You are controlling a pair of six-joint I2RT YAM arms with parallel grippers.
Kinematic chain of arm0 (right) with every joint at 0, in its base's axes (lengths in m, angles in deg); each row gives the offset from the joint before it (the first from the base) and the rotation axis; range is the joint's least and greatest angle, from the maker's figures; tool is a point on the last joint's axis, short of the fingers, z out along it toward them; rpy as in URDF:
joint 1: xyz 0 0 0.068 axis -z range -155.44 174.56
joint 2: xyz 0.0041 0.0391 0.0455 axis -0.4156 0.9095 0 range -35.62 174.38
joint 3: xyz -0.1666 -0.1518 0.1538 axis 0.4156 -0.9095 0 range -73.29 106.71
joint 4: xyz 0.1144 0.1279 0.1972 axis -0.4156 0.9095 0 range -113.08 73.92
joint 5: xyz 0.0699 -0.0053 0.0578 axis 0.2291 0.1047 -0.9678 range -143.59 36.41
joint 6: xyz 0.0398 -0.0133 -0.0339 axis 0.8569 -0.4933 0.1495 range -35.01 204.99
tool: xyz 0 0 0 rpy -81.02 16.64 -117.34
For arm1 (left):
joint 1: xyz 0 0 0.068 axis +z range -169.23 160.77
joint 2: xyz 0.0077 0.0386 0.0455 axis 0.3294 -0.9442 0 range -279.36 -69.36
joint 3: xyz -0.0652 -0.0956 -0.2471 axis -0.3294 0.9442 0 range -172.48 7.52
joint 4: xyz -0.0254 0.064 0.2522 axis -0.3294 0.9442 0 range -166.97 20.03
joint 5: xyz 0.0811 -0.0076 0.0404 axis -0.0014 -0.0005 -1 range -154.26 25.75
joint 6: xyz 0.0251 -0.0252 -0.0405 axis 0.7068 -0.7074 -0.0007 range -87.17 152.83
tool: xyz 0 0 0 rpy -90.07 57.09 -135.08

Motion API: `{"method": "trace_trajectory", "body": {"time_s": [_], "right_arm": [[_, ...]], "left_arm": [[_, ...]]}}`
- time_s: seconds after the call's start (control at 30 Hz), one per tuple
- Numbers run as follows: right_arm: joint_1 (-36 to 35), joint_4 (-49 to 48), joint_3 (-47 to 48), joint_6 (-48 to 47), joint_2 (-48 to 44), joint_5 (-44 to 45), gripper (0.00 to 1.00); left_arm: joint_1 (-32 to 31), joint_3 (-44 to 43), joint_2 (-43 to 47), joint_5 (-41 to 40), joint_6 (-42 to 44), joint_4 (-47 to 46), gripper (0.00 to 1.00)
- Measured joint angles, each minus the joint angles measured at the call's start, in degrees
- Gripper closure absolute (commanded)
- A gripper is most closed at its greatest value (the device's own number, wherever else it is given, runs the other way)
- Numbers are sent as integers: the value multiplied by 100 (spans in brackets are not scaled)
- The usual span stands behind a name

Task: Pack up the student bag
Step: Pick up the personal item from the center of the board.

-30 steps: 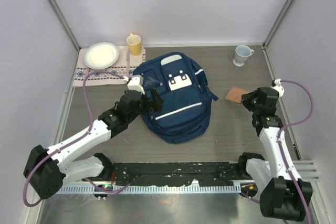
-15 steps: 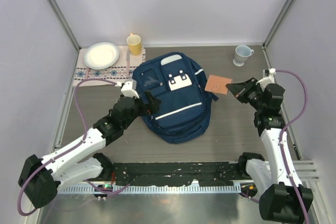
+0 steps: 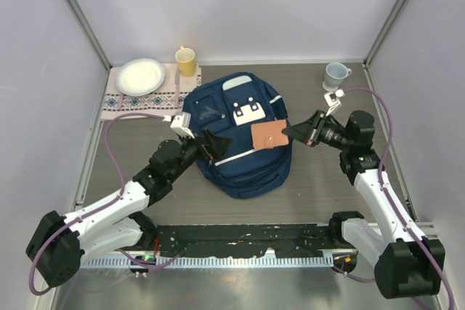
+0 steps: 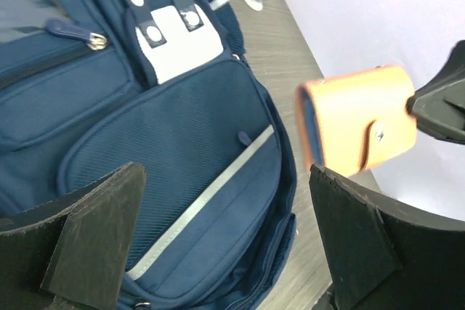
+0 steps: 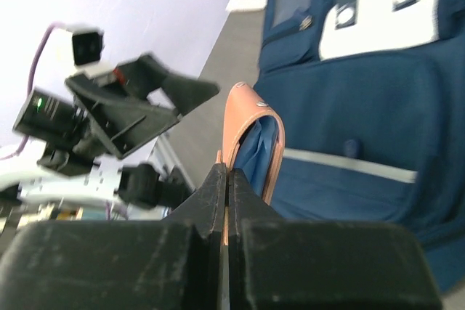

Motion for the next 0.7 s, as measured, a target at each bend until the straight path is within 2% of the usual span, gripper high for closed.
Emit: {"method": "trace_trajectory", "body": {"time_s": [0.13, 0.3, 0.7], "right_arm": [[-695, -11, 0, -229, 142, -42, 99], [-1106, -127, 0, -313, 452, -31, 99], [-1445, -382, 0, -442, 787, 13, 99]], "left_arm": [[0, 0, -308, 334, -55, -396, 0], [0, 7, -566, 688, -157, -879, 0], [0, 13, -1058, 1735, -186, -1722, 1]]}}
